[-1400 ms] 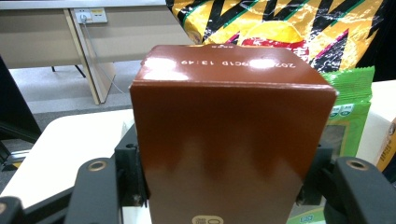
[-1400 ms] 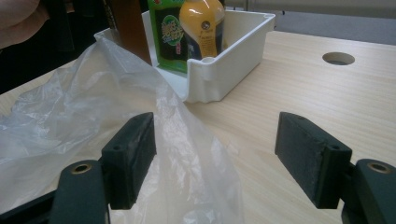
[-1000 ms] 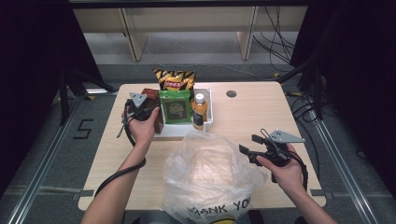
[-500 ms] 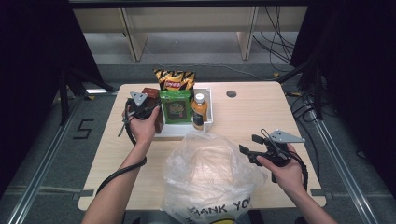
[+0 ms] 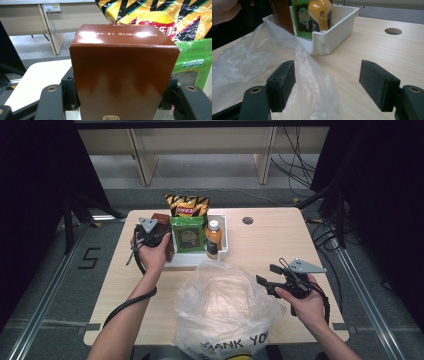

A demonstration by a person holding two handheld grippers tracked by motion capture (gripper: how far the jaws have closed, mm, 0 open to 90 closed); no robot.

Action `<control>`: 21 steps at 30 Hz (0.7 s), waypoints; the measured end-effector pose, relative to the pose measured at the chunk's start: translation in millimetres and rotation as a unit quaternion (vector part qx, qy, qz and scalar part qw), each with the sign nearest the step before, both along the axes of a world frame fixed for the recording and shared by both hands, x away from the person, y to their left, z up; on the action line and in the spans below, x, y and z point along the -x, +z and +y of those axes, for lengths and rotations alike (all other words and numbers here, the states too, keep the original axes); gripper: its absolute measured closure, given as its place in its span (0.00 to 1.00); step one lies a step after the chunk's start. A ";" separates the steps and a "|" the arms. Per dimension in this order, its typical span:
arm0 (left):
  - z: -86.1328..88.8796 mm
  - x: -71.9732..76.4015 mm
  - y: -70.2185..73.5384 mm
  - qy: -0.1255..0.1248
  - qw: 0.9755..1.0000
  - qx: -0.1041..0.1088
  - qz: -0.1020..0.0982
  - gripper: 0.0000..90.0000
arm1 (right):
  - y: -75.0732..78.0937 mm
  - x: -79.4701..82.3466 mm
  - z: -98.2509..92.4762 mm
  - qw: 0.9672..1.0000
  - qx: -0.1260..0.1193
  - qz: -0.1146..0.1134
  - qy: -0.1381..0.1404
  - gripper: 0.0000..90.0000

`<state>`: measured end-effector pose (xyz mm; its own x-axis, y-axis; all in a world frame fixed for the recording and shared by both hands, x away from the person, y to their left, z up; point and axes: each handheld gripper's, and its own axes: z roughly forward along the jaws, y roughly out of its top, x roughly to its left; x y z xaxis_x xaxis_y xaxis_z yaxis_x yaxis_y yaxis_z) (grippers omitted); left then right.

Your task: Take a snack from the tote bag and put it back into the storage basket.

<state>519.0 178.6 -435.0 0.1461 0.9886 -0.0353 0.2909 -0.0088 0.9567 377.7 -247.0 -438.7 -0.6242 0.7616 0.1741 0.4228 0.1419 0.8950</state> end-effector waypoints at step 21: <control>-0.5 -1.9 0.9 0.004 1.000 -0.001 0.001 0.41 | 0.0 -1.8 -2.6 1.000 0.014 -0.014 0.005 0.33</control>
